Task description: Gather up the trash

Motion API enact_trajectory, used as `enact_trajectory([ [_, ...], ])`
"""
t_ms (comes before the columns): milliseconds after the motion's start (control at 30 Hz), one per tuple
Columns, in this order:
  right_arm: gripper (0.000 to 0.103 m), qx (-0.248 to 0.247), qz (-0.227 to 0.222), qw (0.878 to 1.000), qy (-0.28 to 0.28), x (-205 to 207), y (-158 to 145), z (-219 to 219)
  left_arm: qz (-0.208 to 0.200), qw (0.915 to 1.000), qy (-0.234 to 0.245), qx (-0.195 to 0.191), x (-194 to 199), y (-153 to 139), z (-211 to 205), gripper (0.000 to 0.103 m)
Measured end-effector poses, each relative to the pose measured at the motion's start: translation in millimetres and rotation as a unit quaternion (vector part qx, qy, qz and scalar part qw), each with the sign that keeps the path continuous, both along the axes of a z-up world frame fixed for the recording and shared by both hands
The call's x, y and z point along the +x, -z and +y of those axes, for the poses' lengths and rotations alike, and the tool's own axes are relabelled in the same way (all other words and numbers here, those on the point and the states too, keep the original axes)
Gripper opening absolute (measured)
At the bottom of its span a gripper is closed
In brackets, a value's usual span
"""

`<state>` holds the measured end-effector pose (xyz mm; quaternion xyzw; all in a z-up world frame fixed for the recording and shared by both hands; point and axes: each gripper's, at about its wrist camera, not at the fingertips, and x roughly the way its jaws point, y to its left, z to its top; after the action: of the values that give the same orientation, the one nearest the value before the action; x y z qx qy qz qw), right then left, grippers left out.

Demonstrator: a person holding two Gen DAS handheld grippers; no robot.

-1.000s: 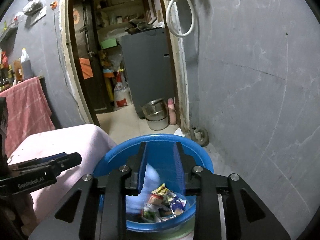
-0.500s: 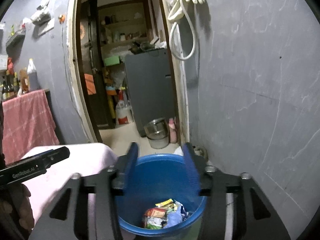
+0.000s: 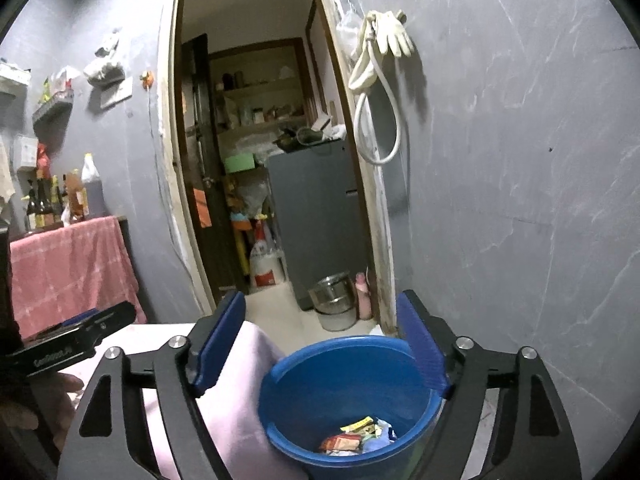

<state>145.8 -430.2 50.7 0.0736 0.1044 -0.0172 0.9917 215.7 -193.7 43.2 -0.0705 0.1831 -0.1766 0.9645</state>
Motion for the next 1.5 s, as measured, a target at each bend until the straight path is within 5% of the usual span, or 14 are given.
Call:
enact_trajectory([
  [267, 0.103, 0.011, -0.024, 1.000, 0.000, -32.1, -12.9, 20.3, -0.009, 1.0000, 0.001, -0.002, -34.4, -10.8, 30.2, 0.100],
  [533, 0.103, 0.028, -0.025, 0.999, -0.007, -67.6, -27.8, 35.5, -0.011, 0.9999, 0.005, -0.002, -68.4, -19.4, 55.0, 0.101],
  [933, 0.103, -0.019, -0.016, 1.000, 0.002, -126.1, -45.9, 71.6, -0.037, 0.9992, -0.005, 0.013, -127.4, -24.8, 85.2, 0.101],
  [1500, 0.103, -0.046, -0.016, 0.998, 0.034, -170.5, -30.1, 103.8, -0.052, 0.9972, -0.025, 0.047, -185.2, -6.8, 104.2, 0.101],
])
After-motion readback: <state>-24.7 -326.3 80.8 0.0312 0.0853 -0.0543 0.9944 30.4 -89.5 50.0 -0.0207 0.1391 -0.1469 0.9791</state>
